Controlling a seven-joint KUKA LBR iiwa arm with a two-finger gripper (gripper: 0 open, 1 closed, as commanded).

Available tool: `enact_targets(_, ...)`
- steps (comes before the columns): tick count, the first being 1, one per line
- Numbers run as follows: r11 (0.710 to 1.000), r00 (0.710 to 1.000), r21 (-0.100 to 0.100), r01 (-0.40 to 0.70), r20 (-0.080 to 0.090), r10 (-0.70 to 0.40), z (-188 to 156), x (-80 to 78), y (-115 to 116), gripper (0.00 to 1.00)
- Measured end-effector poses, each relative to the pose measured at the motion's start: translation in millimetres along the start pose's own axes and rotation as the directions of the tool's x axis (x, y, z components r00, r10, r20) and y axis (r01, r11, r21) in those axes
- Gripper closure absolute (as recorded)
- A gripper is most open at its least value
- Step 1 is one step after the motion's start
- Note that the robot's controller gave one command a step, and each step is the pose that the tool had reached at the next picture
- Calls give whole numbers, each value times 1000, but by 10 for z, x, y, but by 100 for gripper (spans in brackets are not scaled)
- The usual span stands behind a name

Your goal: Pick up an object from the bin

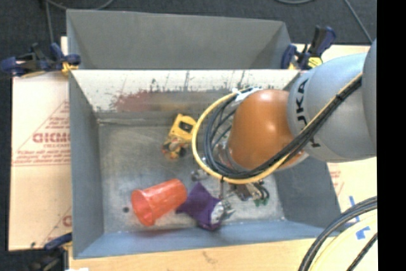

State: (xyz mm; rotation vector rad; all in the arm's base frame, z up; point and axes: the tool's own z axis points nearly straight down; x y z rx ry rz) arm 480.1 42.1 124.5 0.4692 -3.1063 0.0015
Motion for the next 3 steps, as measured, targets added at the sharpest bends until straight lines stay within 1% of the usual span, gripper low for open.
enact_targets(1,995,994,0,103,-18,-103,479,17,148,100)
enact_targets(2,995,994,0,104,-18,-104,479,16,147,100)
enact_targets(3,995,995,3,96,9,-96,-1184,71,-65,100)
